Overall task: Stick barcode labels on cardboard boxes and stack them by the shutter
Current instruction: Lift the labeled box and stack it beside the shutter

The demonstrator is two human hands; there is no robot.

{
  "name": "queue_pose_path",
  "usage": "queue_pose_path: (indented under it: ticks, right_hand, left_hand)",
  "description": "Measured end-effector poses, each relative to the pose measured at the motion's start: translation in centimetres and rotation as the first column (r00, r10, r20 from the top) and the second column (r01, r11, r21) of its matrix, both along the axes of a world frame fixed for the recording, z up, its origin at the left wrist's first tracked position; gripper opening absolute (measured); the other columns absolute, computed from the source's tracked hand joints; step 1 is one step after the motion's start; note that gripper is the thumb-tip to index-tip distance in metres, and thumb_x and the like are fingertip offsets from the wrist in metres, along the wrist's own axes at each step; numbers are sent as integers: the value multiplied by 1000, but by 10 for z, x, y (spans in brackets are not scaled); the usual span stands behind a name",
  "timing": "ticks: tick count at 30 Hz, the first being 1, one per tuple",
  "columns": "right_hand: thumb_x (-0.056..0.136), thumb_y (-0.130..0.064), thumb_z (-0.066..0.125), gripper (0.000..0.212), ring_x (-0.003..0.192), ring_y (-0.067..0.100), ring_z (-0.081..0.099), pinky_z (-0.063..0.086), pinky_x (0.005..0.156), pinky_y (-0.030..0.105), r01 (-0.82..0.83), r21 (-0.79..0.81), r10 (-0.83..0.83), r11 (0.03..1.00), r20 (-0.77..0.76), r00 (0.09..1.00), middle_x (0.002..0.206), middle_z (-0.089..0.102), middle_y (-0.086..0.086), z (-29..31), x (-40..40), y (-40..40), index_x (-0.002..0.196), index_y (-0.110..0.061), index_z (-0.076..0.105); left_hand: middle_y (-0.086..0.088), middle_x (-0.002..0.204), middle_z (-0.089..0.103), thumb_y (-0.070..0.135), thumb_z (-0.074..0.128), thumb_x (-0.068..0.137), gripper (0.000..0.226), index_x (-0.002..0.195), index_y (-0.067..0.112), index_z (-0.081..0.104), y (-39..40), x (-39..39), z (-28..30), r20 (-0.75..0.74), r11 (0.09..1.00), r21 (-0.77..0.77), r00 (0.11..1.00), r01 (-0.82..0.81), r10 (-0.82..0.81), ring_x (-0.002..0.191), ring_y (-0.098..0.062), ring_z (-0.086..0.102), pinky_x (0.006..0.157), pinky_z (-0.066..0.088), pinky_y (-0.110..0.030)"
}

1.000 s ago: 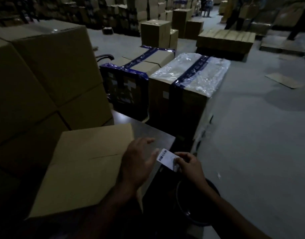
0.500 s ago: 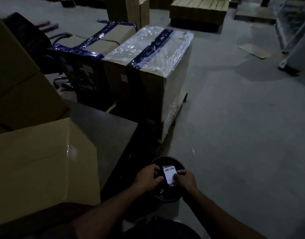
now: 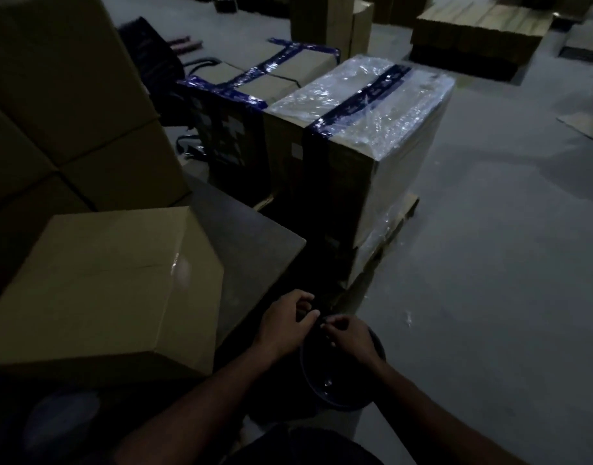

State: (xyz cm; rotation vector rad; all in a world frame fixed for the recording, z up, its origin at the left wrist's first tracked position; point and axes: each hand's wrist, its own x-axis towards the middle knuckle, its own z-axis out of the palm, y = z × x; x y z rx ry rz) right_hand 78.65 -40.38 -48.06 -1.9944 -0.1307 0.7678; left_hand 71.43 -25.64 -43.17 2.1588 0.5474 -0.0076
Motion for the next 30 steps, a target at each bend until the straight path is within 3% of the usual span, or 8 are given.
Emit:
queue_pose_path:
  ticks: [4,8,13,17,19,22,27,30]
  right_hand:
    - [87,-18,68,11,78,11,65,54,73,31,-129,173,97,976,184,978,83,67,-5,55,3,64,83,-26,61]
    - [87,-21,68,5,79,14,66,51,72,30,-285,298,191,911,307,932,84,69,-2,98,-9,120,86,-21,63]
    - [85,-27,70,15,84,17,61,51,72,36,-377,331,245,865,377,893,92,64,1,131,-17,191,93,-23,58]
    - [88,-30,67,42,106,14,50,47,88,33,-385,228,260,894,435,862,118,48,-3,152,-7,240,124,-17,51]
    - [89,-29,67,44,106,12,49,44,81,25,-456,151,344,877,466,815,120,49,0,157,-5,258,127,-15,50]
    - [88,-27,68,34,86,4,56,41,60,15,-550,105,465,829,416,781,105,56,-6,159,-6,278,117,-21,50]
    - [76,-57,65,40,81,17,65,57,69,37,-515,-58,473,855,492,730,88,66,-1,148,-22,275,90,-20,62]
    - [87,-48,63,28,82,16,66,55,68,34,-551,48,482,833,426,765,90,68,-1,139,-59,255,95,-22,64]
  left_hand:
    - [10,101,72,31,70,90,27,116,27,65,22,-15,45,201,984,-16,963,-178,178,92,-1,68,85,56,-29]
    - [12,100,72,25,71,90,21,109,33,66,51,-46,95,422,913,17,831,-408,363,88,2,68,76,56,-20]
    - [8,99,68,30,67,92,10,102,26,65,105,-110,125,577,627,62,541,-776,612,88,-7,65,76,57,-34]
    - [4,103,55,33,75,82,25,98,26,58,130,-167,109,513,444,146,451,-884,730,93,-21,59,82,55,-48]
    - [0,104,48,34,82,75,37,96,20,54,131,-187,96,415,430,148,450,-891,790,94,-23,55,83,53,-48]
    - [-2,103,47,48,81,73,49,95,20,47,125,-205,83,313,442,74,442,-894,841,91,-22,53,83,51,-45]
    - [-3,108,51,49,77,79,51,106,21,43,134,-237,84,242,407,-65,381,-911,892,97,-23,55,79,48,-38]
    - [-5,117,55,38,79,81,50,115,23,44,159,-285,79,274,332,-205,272,-921,923,107,-26,57,90,51,-42]
